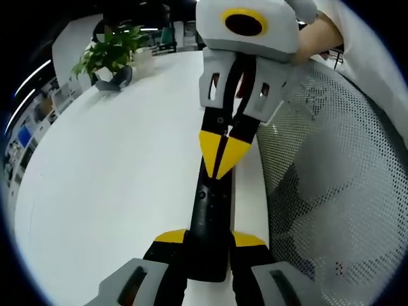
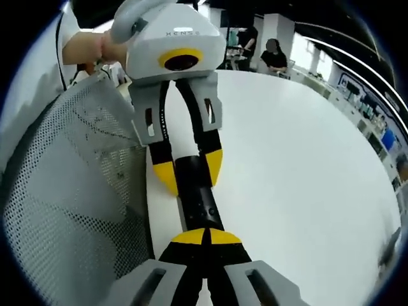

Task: Press the specified remote control buttons in sequence, fully releasing each button before pressing the next.

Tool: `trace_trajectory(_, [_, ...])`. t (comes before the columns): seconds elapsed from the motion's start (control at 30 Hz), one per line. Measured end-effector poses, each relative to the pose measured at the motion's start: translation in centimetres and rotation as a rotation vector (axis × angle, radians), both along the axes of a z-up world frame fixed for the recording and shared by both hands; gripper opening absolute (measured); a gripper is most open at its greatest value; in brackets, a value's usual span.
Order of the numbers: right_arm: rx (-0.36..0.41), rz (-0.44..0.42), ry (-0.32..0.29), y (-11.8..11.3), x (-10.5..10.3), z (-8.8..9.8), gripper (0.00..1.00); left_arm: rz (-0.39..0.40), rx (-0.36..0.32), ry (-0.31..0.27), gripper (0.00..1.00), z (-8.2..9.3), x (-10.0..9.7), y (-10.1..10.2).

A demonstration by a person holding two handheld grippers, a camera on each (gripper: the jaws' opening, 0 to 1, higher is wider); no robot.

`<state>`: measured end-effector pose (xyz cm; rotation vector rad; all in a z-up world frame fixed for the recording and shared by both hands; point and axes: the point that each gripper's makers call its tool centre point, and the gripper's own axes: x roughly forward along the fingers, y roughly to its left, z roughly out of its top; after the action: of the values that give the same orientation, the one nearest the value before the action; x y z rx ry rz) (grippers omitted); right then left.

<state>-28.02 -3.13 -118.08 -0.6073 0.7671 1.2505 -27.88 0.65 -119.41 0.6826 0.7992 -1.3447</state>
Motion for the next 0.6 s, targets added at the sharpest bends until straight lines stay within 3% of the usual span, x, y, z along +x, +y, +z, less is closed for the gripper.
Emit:
trace_trajectory(0.2, [-0.002,0.032,-0.011,0.70,-0.17,0.00,0.00,0.003,-0.008,0.000,0.24,0.01,0.02,0.00])
trace_trajectory(0.47, [-0.108,0.101,-0.083,0.81,-0.02,-0.21,0.00,-0.011,-0.024,-0.002,0.24,0.03,0.03,0.00])
trace_trajectory(0.6, [-0.107,0.080,-0.055,0.71,0.25,-0.24,0.00,-0.030,-0.040,-0.002,0.24,-0.01,0.12,0.01])
